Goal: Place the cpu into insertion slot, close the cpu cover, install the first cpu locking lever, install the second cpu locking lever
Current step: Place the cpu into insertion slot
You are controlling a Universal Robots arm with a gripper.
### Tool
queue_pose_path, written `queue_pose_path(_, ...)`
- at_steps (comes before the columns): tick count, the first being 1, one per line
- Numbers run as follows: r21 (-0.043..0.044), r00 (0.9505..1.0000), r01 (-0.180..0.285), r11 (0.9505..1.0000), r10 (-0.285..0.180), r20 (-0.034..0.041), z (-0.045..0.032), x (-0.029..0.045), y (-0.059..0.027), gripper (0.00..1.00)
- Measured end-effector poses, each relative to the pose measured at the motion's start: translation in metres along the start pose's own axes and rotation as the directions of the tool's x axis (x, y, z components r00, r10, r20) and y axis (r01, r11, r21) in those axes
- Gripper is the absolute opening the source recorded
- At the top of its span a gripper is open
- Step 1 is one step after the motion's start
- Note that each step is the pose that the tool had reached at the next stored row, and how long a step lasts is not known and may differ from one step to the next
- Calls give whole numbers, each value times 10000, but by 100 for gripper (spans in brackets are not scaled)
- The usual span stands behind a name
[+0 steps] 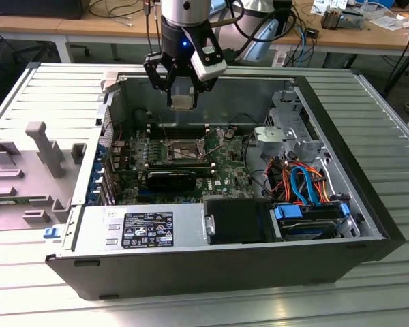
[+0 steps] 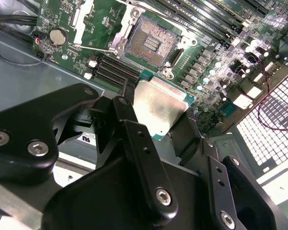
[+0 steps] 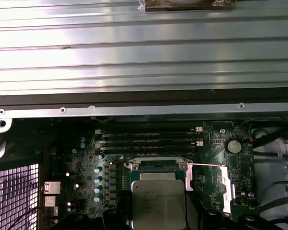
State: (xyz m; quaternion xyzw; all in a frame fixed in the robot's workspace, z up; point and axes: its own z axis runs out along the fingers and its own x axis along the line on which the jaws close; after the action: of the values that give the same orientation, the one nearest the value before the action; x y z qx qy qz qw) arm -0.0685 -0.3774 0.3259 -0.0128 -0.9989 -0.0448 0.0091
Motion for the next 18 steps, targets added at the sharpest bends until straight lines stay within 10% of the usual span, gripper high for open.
queue_pose_path(18,0,10000,0,10000,0,0,106,-2,-10,55)
